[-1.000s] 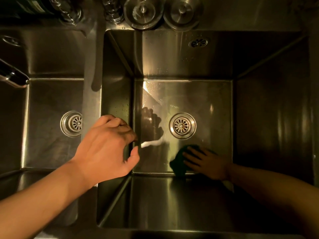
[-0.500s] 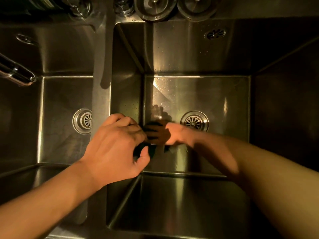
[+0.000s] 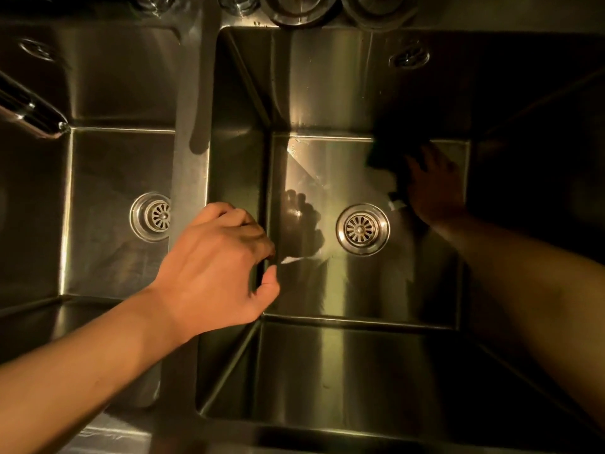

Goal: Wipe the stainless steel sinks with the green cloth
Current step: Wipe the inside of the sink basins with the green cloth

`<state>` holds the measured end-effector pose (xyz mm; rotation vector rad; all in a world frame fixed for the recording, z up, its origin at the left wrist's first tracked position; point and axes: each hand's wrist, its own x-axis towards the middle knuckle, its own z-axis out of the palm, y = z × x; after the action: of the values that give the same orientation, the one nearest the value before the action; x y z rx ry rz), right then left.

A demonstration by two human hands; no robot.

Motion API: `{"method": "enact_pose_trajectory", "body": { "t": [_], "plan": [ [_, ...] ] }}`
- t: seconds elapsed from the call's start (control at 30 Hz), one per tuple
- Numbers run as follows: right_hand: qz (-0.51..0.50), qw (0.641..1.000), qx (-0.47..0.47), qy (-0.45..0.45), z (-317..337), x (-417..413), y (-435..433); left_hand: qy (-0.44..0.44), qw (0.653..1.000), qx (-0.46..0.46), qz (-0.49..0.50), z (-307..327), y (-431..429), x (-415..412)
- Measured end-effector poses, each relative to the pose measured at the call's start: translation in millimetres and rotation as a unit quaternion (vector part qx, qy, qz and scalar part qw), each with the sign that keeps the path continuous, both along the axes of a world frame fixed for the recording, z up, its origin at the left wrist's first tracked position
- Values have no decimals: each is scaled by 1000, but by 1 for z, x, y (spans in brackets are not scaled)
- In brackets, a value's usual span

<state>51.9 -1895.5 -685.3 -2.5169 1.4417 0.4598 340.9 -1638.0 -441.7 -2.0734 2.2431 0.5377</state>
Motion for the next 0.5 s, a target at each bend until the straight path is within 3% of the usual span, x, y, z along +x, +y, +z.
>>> {"method": "enact_pose_trajectory", "body": {
  "t": [0.07,0.4,0.5],
  "plan": [
    [-101,995,5,25,4,-31,19,-3,1000,-6,-1,-1,1,0],
    [-187,966,102,145,28,-45,130,-44,999,6,-5,-4,0,-1],
    [-278,938,156,137,37,-25,149,-52,999,10,-9,-3,-2,-1]
  ]
}}
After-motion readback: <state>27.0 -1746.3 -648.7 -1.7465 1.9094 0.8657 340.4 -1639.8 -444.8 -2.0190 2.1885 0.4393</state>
